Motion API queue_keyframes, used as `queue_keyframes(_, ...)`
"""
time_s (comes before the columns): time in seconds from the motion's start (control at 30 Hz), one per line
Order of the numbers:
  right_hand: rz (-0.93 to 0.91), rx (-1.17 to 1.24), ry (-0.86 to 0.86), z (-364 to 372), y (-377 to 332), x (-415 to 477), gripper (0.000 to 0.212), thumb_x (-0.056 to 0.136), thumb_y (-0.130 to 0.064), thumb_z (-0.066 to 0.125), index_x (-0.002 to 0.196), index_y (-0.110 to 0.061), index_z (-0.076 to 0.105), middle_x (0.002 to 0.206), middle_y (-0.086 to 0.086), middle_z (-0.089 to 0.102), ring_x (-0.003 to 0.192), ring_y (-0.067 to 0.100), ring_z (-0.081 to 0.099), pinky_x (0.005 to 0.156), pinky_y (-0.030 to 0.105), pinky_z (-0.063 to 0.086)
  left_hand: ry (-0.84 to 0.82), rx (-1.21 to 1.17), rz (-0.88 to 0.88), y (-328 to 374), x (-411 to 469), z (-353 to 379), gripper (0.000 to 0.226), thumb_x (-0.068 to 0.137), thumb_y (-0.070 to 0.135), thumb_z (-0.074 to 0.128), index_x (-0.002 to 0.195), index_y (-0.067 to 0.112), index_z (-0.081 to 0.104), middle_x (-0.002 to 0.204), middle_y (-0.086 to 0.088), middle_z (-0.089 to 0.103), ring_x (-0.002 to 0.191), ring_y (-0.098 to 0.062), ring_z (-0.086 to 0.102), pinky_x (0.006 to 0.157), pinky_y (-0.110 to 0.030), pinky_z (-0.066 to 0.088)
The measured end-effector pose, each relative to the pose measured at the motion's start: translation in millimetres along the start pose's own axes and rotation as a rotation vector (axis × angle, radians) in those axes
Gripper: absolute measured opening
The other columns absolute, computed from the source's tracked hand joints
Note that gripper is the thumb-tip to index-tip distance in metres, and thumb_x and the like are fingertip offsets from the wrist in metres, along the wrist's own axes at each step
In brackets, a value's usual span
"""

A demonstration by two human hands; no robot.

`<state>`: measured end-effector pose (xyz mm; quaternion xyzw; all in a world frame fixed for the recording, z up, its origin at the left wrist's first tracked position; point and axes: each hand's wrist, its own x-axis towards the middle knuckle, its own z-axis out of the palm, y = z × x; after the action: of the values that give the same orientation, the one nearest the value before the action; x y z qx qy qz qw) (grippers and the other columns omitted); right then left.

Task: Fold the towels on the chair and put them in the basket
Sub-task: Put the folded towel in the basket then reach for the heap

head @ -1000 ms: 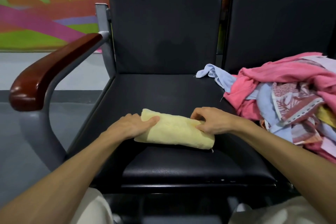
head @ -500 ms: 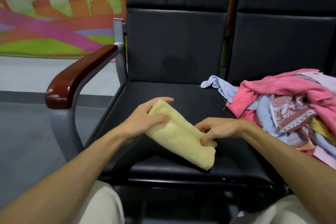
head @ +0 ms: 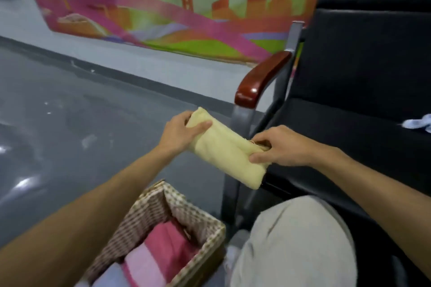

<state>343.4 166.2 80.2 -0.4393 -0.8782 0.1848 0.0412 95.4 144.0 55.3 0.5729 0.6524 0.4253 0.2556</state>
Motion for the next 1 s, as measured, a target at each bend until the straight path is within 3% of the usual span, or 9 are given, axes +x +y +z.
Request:
queue_keyframes(0.17,-0.08,-0.043,-0.276,90,-69,64,0.045,0.086,-0.046,0.063,0.07,-0.006,0.055,0.065,0.008,0.055,0.061,0.019,0.048,0.061,0.039,0.038,0.143,-0.121,-0.423,-105,-41,-54,0.042,0.081,0.047,0.073,0.095,0.012,0.053,0.094,-0.002,0.057,0.083,-0.018,0.058,0.062,-0.031,0.046)
queue_keyframes(0.23,-0.077,-0.013,-0.4,134,-88,82,0.043,0.087,-0.043,0.065,0.069,-0.006,0.054,0.068,0.013,0.053,0.064,0.021,0.048,0.06,0.035,0.034,0.216,-0.42,-0.615,-146,-63,-64,0.034,0.081,0.037,0.075,0.086,0.008,0.059,0.084,-0.008,0.062,0.068,-0.018,0.061,0.052,-0.028,0.048)
queue_keyframes(0.33,-0.007,0.082,-0.496,188,-96,94,0.043,0.087,-0.038,0.068,0.062,-0.013,0.044,0.064,0.005,0.045,0.063,0.019,0.043,0.058,0.032,0.029,0.212,-0.997,-0.764,-182,-91,-60,0.023,0.09,0.021,0.065,0.101,0.0,0.067,0.088,-0.018,0.072,0.066,-0.02,0.07,0.051,-0.028,0.054)
queue_keyframes(0.4,0.073,0.148,-0.542,223,-94,102,0.041,0.086,-0.035,0.069,0.062,-0.016,0.041,0.065,0.001,0.043,0.062,0.016,0.041,0.057,0.032,0.028,0.258,-1.118,-0.836,-210,-106,-47,0.012,0.094,0.011,0.053,0.092,0.004,0.062,0.067,-0.009,0.069,0.054,-0.014,0.066,0.047,-0.022,0.052)
queue_keyframes(0.53,0.194,0.101,-0.59,280,-77,104,0.029,0.086,-0.032,0.064,0.068,-0.019,0.045,0.072,-0.003,0.049,0.07,0.014,0.049,0.056,0.027,0.034,0.29,-0.892,-0.921,-259,-119,-5,0.012,0.092,0.005,0.058,0.101,0.001,0.064,0.087,-0.01,0.067,0.067,-0.015,0.062,0.056,-0.022,0.053)
queue_keyframes(0.67,0.239,-0.046,-0.629,323,-60,109,0.012,0.093,-0.028,0.056,0.092,-0.016,0.054,0.096,0.002,0.057,0.095,0.02,0.055,0.069,0.026,0.042,0.06,-0.473,-0.96,-301,-114,37,0.02,0.091,0.018,0.065,0.107,0.008,0.06,0.081,-0.007,0.058,0.062,-0.017,0.052,0.059,-0.03,0.05)
queue_keyframes(0.73,0.245,-0.122,-0.607,338,-58,113,0.023,0.096,-0.024,0.052,0.113,-0.01,0.058,0.116,0.008,0.061,0.108,0.024,0.058,0.078,0.029,0.042,0.002,-0.372,-0.939,-318,-112,57,0.034,0.084,0.009,0.07,0.116,0.005,0.058,0.092,-0.01,0.065,0.073,-0.021,0.058,0.071,-0.038,0.053)
queue_keyframes(0.83,0.228,-0.214,-0.631,351,-57,118,0.028,0.098,-0.02,0.048,0.122,-0.008,0.058,0.124,0.009,0.06,0.113,0.024,0.059,0.083,0.03,0.045,0.026,-0.153,-0.898,-334,-109,77,0.051,0.081,0.016,0.075,0.126,0.003,0.054,0.117,-0.014,0.064,0.103,-0.028,0.061,0.086,-0.036,0.051)
queue_keyframes(1.0,0.153,-0.335,-0.64,342,-58,118,0.033,0.098,-0.017,0.05,0.13,-0.009,0.054,0.135,0.012,0.052,0.123,0.028,0.052,0.098,0.035,0.043,0.047,-0.162,-0.95,-341,-106,80,0.066,0.074,0.027,0.081,0.126,0.001,0.048,0.119,-0.016,0.061,0.11,-0.035,0.059,0.093,-0.045,0.05)
